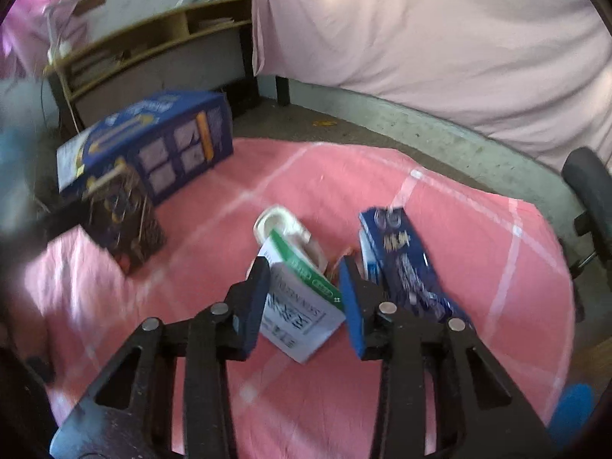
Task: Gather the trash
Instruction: 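Grasp the white Skin Needle Roller packet with the right gripper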
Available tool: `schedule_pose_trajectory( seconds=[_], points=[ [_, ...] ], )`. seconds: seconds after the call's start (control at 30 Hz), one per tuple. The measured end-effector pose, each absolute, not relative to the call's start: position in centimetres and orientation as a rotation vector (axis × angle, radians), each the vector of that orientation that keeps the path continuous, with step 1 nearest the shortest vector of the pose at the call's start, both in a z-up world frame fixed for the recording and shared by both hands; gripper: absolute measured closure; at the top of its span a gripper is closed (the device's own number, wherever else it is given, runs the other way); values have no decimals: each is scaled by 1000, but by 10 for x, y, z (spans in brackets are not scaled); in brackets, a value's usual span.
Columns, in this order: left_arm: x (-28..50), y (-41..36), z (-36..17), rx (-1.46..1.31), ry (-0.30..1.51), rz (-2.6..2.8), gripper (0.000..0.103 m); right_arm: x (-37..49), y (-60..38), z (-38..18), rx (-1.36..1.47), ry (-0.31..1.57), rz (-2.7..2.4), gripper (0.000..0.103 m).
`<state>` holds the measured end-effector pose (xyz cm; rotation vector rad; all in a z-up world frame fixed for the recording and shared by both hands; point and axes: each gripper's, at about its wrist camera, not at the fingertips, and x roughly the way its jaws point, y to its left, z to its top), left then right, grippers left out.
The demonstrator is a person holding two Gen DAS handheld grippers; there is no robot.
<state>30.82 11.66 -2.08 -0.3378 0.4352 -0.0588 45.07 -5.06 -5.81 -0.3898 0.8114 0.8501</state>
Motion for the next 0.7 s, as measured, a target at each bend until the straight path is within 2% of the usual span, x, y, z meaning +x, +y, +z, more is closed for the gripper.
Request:
schedule_pose_trajectory(
  seconds=[0.47, 0.57, 0.6, 0.63, 0.7],
  points=[
    [306, 121, -23, -342, 435, -63, 103, 429, -66, -75, -249, 898, 879, 41],
    [305, 119, -22, -334, 435, -64, 103, 426, -69, -76, -174, 870, 866, 49],
    [306, 119, -22, -332, 435, -63, 103, 424, -70, -76, -157, 862, 865, 62],
    [305, 119, -22, -329, 435, -63, 103, 422, -72, -75, -139, 848, 861, 67],
    [305, 116, -22, -318, 436, -60, 103, 414, -75, -72, -124, 803, 846, 68]
  ],
)
